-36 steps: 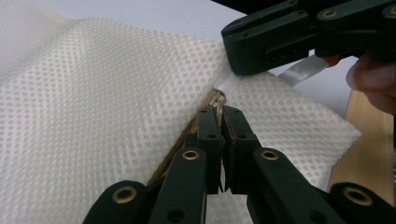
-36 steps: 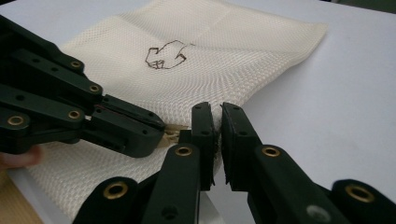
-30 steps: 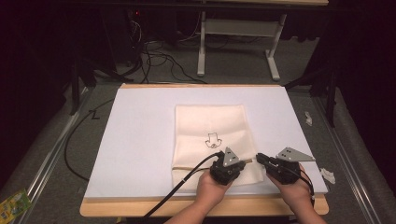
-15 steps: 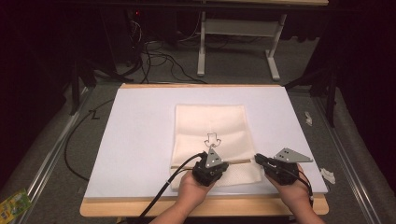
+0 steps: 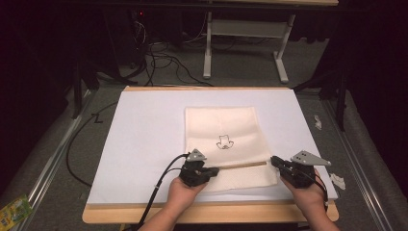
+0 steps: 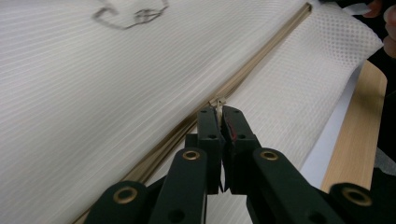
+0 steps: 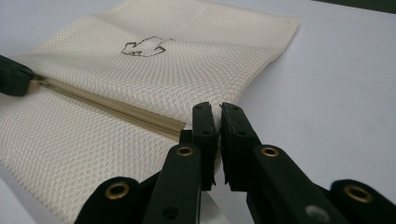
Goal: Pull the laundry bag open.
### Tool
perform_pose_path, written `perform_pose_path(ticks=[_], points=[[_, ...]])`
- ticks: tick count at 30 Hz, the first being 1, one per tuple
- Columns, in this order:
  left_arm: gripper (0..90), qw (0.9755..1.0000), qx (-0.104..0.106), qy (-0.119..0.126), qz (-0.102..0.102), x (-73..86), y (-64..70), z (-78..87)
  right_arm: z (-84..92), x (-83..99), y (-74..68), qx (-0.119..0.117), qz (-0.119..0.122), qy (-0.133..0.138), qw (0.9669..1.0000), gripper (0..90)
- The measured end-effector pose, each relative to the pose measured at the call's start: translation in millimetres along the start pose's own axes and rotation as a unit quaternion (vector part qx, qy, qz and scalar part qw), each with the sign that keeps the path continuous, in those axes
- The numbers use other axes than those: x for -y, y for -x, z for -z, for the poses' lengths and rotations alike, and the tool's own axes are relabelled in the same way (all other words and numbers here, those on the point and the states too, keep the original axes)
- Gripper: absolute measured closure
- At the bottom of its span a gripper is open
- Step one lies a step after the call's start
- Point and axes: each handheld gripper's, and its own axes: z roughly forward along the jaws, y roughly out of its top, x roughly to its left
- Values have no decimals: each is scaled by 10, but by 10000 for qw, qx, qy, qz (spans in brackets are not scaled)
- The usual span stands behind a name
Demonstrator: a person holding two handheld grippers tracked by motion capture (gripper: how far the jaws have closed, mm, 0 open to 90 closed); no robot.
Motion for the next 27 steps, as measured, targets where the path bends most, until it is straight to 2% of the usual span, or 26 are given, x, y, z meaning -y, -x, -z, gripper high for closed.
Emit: perform_pose_path(ticks=[4, 8, 11, 14, 15, 17, 19, 27], points=[[877, 9998, -131, -59, 152, 103, -198, 259, 11, 9, 37, 28, -65, 14, 10000, 861], [877, 9994, -227, -40, 269, 227, -378, 525, 9, 11, 40, 45, -27, -17, 10000, 861], [877, 9990, -204, 3, 391, 336, -503, 696, 6, 12, 54, 54, -59, -15, 10000, 861], [877, 9975, -36, 180, 675, 423, -624, 835, 13, 17, 87, 49, -105, -24, 9999, 861], [876, 9974, -38, 212, 684, 420, -632, 860, 13, 17, 78, 22, -120, -29, 9999, 861], [876, 9978, -108, 187, 630, 410, -633, 875, 3, 11, 39, 35, -13, -40, 10000, 861], [876, 9978, -93, 163, 636, 413, -638, 860, -2, 5, 26, 60, 74, -34, 9999, 861], [872, 9989, -173, 99, 430, 405, -585, 807, 0, 52, 68, 36, 6, -72, 10000, 853]])
